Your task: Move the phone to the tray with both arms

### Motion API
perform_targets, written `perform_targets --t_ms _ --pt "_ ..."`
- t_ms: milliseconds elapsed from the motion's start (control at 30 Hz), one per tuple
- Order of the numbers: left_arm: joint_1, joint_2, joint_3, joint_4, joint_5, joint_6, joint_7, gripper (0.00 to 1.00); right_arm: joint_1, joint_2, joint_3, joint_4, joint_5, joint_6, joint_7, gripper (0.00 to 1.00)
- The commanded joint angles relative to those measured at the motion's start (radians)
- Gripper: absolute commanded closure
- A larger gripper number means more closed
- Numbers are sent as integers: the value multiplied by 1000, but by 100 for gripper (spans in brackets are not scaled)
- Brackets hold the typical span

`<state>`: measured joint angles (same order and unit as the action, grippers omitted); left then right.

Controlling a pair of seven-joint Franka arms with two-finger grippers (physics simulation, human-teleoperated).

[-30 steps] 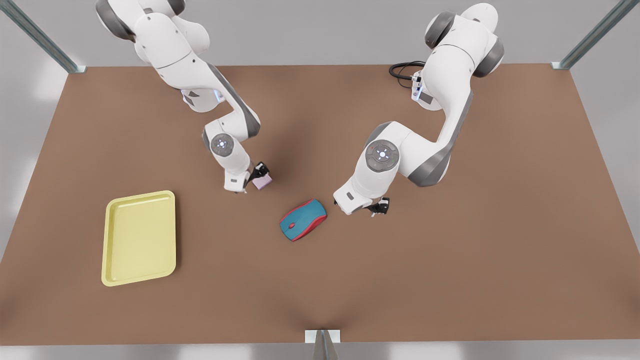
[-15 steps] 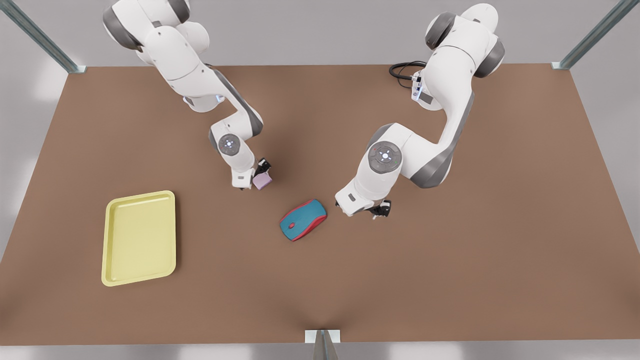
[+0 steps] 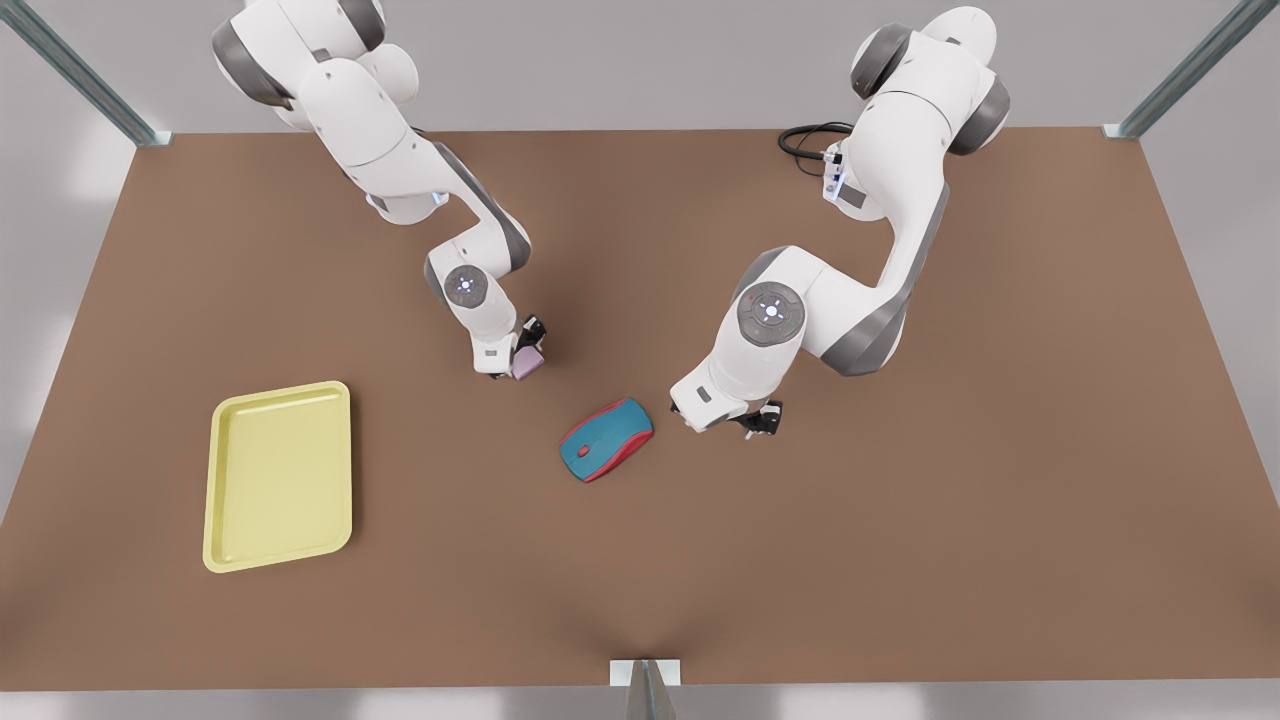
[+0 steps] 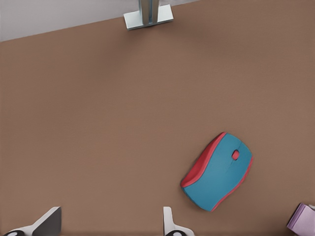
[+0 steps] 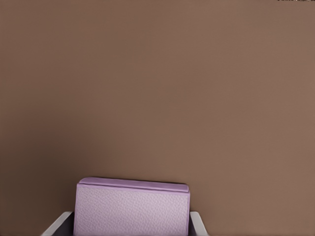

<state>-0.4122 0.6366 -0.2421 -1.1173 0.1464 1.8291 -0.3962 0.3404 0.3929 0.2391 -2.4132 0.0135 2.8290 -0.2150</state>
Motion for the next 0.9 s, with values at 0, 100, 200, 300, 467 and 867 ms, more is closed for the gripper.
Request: perform_targets --t_ms 0,100,200,300,467,867 --pt "0 -2 0 1 1 -1 7 0 0 1 0 0 -9 9 -30 11" --pt "1 -2 0 1 1 1 8 0 -1 0 0 2 -9 4 -30 28" --pt "0 -2 0 1 1 1 8 0 -7 -16 0 16 -9 -5 -33 29" --pt "0 -2 0 1 1 1 8 0 -17 -51 -11 28 -9 -35 -75 29" --pt "1 -5 0 2 1 1 7 0 -488 -124 -20 309 2 -503 -656 27" --pt "202 -242 1 -10 -54 -325 430 0 -870 144 -43 519 -7 -517 -932 0"
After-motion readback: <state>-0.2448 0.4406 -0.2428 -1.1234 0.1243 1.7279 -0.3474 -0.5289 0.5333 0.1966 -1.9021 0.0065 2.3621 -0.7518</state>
